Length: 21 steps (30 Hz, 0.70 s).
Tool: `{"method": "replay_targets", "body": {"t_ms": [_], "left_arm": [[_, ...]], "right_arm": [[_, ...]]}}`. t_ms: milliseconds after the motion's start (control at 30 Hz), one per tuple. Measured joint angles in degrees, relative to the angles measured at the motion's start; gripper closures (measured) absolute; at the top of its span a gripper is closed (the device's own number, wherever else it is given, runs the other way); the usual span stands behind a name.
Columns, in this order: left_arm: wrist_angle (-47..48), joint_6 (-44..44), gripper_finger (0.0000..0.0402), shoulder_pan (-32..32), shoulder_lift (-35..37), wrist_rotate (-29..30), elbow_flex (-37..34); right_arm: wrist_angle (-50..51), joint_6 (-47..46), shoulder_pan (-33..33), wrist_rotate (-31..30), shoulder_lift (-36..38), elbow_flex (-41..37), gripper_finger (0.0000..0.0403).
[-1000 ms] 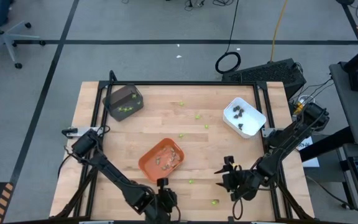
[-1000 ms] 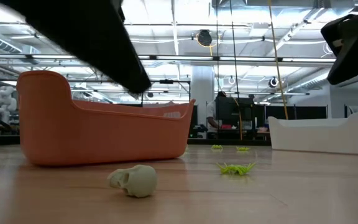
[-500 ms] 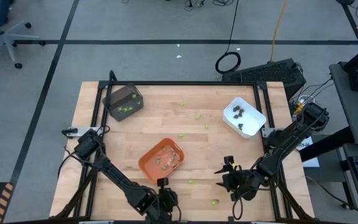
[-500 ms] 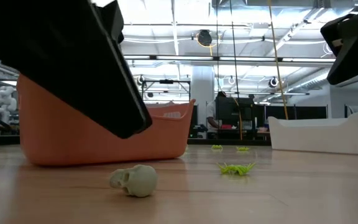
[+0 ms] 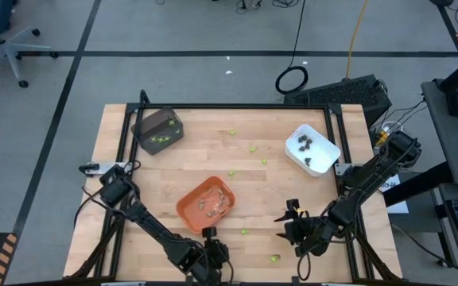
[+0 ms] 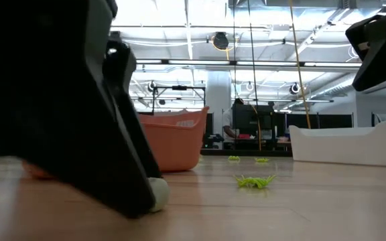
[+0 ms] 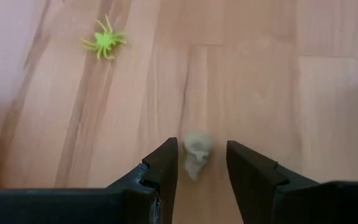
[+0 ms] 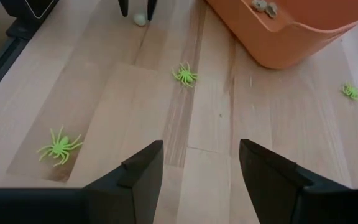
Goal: Sort Halloween decoration
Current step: Put the green spider toy into the black bin
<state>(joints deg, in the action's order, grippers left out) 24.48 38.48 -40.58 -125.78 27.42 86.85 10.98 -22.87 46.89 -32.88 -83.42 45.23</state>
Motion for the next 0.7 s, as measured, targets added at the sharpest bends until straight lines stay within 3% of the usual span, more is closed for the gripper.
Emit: {"method": "replay_targets", "body": {"t_ms": [433,700], "left_arm": [[0.1,3.1,0.0275,0.3,-0.4,-0.7,0.0],[0.0,3.1,0.0378,0.5,-0.4,-0.6,0.0]], "right_arm": [[0.0,0.0,0.0,0.0,0.0,0.0,0.0209],[0.0,0.0,0.0,0.0,0.0,0.0,0.0209]]}}
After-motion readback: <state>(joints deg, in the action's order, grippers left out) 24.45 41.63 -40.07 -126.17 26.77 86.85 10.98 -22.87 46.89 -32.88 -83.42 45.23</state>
